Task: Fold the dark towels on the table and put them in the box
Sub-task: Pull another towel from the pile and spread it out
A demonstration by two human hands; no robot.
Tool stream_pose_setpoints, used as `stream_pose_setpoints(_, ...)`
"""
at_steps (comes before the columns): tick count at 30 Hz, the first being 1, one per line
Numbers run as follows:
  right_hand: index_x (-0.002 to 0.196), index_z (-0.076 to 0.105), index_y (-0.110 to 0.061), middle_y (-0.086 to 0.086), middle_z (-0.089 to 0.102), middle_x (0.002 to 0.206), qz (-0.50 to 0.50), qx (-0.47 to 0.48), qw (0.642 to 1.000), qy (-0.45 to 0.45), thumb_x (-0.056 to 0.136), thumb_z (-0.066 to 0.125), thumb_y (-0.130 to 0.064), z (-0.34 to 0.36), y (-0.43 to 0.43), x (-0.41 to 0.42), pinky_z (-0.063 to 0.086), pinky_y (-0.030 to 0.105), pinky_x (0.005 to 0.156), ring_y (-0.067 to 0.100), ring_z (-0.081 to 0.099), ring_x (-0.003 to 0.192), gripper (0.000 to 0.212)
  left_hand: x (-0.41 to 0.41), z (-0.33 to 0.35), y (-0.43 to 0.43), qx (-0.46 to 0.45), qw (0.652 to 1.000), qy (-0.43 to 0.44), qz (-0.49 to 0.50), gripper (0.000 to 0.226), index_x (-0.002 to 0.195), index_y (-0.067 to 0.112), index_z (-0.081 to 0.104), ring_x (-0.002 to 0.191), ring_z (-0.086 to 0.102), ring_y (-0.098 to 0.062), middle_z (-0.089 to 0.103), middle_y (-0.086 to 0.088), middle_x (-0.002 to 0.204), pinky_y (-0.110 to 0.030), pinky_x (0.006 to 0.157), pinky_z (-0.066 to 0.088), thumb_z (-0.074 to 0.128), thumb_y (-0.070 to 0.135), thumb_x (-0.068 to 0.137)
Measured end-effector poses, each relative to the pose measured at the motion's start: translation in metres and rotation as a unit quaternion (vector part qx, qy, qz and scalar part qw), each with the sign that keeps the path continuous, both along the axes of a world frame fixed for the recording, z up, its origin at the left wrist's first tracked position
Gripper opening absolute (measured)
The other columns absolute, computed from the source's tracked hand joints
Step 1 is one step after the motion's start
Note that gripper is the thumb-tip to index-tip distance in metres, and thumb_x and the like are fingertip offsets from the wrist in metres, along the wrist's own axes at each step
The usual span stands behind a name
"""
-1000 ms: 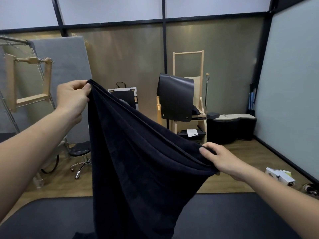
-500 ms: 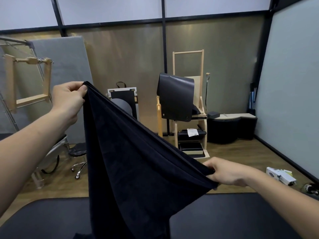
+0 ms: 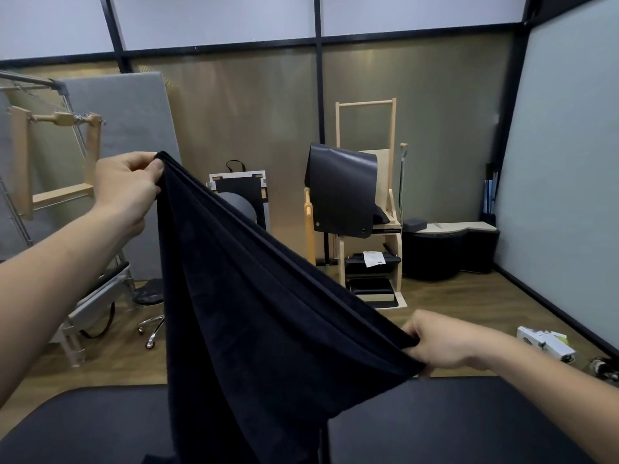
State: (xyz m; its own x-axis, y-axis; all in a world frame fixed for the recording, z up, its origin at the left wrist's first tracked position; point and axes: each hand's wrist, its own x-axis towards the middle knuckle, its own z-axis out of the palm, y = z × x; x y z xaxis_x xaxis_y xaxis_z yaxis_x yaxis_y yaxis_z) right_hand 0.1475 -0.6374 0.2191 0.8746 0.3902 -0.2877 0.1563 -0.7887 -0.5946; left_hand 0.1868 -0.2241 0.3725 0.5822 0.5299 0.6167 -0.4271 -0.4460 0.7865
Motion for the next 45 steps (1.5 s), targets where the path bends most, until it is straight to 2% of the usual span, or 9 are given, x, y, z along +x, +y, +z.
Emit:
stream_pose_setpoints(4, 0.073, 0.066, -0.021, 0.000, 0.062, 0.071, -0.043, -0.173, 0.982, -0.054, 0.093, 0.056, -0.044, 0.007, -0.001, 0.005, 0.058, 0.028, 0.052, 0.017, 0.062, 0.053, 0.032, 0.001, -0.001, -0.003, 0.008, 1.000, -0.003, -0.002, 0.015, 0.106, 0.014, 0.071, 0.066, 0.053, -0.005, 0.065, -0.002, 0.086, -0.020, 0.063, 0.045, 0.058, 0.012, 0.098)
stream_pose_setpoints(9, 0.099, 0.076, -0.008, 0.008, 0.074, 0.105, -0.094, 0.055, 0.989, 0.104, 0.098, 0.049, -0.016, 0.047, -0.033, 0.017, 0.061, 0.043, 0.073, 0.026, 0.073, 0.085, 0.029, 0.001, -0.001, 0.013, -0.022, 1.000, 0.012, 0.011, 0.016, 0.107, 0.010, 0.071, 0.063, 0.050, -0.008, 0.061, 0.005, 0.076, -0.021, 0.061, 0.044, 0.059, 0.013, 0.098)
stream_pose_setpoints(14, 0.068, 0.070, -0.009, 0.001, 0.068, 0.056, -0.166, -0.033, 0.980, -0.106, 0.093, 0.059, -0.017, 0.076, -0.040, 0.040, 0.058, 0.032, 0.053, 0.017, 0.061, 0.046, 0.028, -0.003, -0.001, 0.012, -0.042, 0.999, 0.013, -0.008, 0.013, 0.106, 0.011, 0.069, 0.059, 0.049, -0.010, 0.060, 0.003, 0.075, -0.019, 0.059, 0.046, 0.058, 0.011, 0.099)
stream_pose_setpoints(20, 0.074, 0.069, -0.003, 0.007, 0.071, 0.055, -0.201, -0.223, 0.938, -0.171, 0.083, 0.063, -0.062, 0.137, -0.041, 0.050, 0.061, 0.031, 0.056, 0.019, 0.071, 0.051, 0.060, -0.010, 0.016, -0.001, -0.038, 0.999, -0.010, -0.025, 0.011, 0.102, 0.013, 0.067, 0.051, 0.049, -0.007, 0.061, 0.003, 0.074, -0.011, 0.050, 0.049, 0.057, 0.009, 0.099)
stream_pose_setpoints(27, 0.090, 0.070, 0.003, 0.015, 0.075, 0.071, -0.235, -0.072, 0.955, -0.168, 0.089, 0.062, -0.019, 0.216, -0.053, 0.058, 0.056, 0.030, 0.056, 0.025, 0.072, 0.061, 0.024, -0.020, 0.057, 0.013, -0.044, 0.999, -0.020, -0.023, 0.011, 0.102, 0.014, 0.067, 0.046, 0.052, -0.006, 0.065, 0.014, 0.064, -0.015, 0.051, 0.049, 0.058, 0.010, 0.099)
stream_pose_setpoints(34, 0.074, 0.074, -0.005, 0.007, 0.069, 0.053, -0.269, 0.028, 0.835, -0.479, 0.083, 0.060, -0.015, 0.367, -0.026, 0.062, 0.054, 0.025, 0.053, 0.020, 0.068, 0.044, 0.019, -0.015, 0.182, 0.029, -0.122, 0.988, -0.093, 0.020, 0.017, 0.110, 0.006, 0.068, 0.044, 0.048, -0.012, 0.054, -0.004, 0.069, -0.018, 0.037, 0.035, 0.059, 0.014, 0.098)
stream_pose_setpoints(39, 0.077, 0.066, -0.002, 0.016, 0.069, 0.065, -0.244, 0.171, 0.853, -0.428, 0.080, 0.060, 0.004, 0.400, -0.014, 0.064, 0.055, 0.026, 0.044, 0.021, 0.069, 0.048, 0.009, -0.022, 0.216, 0.035, -0.245, 0.962, -0.112, -0.043, 0.029, 0.129, -0.001, 0.053, 0.036, 0.061, -0.004, 0.060, -0.006, 0.088, -0.017, 0.035, 0.048, 0.048, 0.002, 0.101)
stream_pose_setpoints(42, 0.088, 0.066, -0.001, 0.018, 0.069, 0.074, -0.269, 0.294, 0.755, -0.520, 0.085, 0.061, 0.002, 0.442, -0.014, 0.043, 0.055, 0.026, 0.041, 0.017, 0.067, 0.045, 0.007, -0.036, 0.233, 0.027, -0.281, 0.938, -0.181, -0.093, 0.030, 0.126, 0.000, 0.047, 0.071, 0.073, -0.019, 0.054, -0.005, 0.093, -0.019, 0.049, 0.055, 0.030, -0.006, 0.101)
stream_pose_setpoints(45, 0.103, 0.058, 0.002, 0.018, 0.067, 0.072, -0.253, 0.297, 0.804, -0.449, 0.091, 0.052, 0.002, 0.455, -0.013, 0.029, 0.057, 0.031, 0.044, 0.024, 0.069, 0.054, 0.013, -0.041, 0.249, 0.018, -0.268, 0.935, -0.195, -0.128, 0.036, 0.126, 0.002, 0.040, 0.100, 0.068, -0.030, 0.058, -0.007, 0.107, -0.028, 0.068, 0.059, 0.018, -0.008, 0.099)
